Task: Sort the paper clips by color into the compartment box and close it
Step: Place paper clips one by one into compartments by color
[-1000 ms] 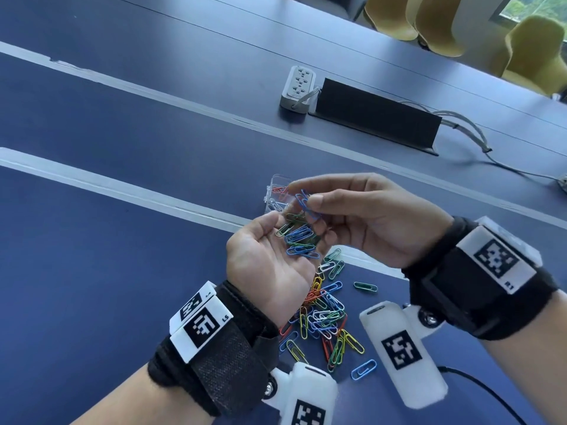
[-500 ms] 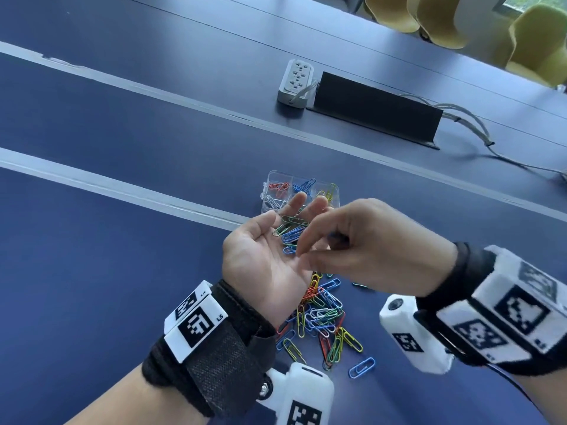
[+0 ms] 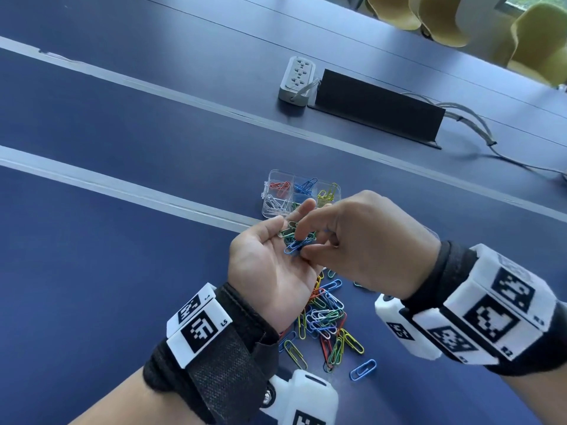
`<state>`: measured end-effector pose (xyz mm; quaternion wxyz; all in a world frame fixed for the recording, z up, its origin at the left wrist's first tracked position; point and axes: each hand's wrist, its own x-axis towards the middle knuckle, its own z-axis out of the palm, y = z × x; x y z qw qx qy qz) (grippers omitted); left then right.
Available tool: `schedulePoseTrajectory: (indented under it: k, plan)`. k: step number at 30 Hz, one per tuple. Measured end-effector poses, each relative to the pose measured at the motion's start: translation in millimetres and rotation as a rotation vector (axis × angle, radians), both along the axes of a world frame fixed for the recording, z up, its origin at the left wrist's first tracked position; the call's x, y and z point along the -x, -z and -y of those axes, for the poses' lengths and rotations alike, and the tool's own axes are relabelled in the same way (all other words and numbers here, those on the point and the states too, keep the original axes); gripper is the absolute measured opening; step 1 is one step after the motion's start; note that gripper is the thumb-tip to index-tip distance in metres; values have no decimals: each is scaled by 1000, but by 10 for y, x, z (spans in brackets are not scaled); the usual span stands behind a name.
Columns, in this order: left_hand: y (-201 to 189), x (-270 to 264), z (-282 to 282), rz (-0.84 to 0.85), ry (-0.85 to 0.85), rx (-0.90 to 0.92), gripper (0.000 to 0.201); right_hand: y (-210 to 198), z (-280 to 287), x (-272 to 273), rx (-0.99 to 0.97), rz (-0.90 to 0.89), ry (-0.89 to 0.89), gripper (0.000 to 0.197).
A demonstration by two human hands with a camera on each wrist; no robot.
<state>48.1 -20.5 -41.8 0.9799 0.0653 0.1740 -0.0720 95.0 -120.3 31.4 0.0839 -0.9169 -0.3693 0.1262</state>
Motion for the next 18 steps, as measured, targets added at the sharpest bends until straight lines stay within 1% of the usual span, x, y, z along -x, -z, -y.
schedulePoseTrajectory:
  k: [4, 6, 8, 11, 12, 14, 15, 16, 18]
  plan:
    - [-9, 5, 14, -28, 2, -12, 41, 51, 7, 22, 51, 73, -96, 24]
    - [-18, 8, 14, -29, 10, -11, 42, 63, 16, 30, 70, 128, -132, 23]
    - [-21, 10, 12, -29, 24, -8, 41, 59, 30, 53, 98, 220, -171, 18]
    - [-21, 11, 16, -48, 46, -44, 40, 56, 49, 92, 140, 345, -227, 3]
    - [-24, 14, 16, -57, 50, -56, 40, 59, 56, 99, 157, 366, -235, 5]
    - [-24, 17, 17, -58, 65, -59, 40, 85, 78, 104, 139, 367, -248, 6]
    - [-25, 15, 17, -54, 77, -56, 41, 108, 85, 96, 114, 365, -252, 2]
    - [-21, 13, 11, -49, 86, -49, 42, 112, 78, 97, 95, 353, -235, 5]
    - [-21, 11, 3, -34, 89, -31, 44, 138, 94, 79, 2, 298, -185, 18]
